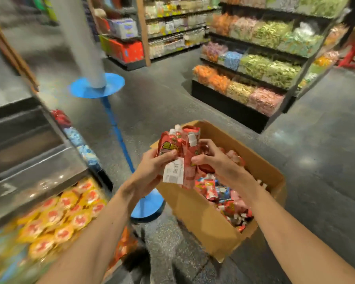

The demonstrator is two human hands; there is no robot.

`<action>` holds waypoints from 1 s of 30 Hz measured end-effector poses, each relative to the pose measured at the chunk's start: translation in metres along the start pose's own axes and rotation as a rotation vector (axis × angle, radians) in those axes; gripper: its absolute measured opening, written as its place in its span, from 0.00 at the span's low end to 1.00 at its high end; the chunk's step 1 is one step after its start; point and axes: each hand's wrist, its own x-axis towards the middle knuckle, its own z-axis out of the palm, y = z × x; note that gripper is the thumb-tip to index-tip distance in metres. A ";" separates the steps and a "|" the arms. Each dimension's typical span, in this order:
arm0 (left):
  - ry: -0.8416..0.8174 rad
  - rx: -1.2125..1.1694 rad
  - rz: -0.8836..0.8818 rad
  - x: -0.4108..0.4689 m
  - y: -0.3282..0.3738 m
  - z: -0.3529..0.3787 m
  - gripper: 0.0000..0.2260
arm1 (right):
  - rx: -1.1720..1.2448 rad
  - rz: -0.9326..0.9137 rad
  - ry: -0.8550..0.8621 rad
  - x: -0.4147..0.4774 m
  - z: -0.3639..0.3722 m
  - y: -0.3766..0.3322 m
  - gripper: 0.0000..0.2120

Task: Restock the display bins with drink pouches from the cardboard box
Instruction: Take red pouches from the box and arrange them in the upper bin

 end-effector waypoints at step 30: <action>1.013 0.129 0.281 -0.467 0.115 -0.425 0.08 | 0.087 0.288 -0.970 0.062 0.682 0.032 0.16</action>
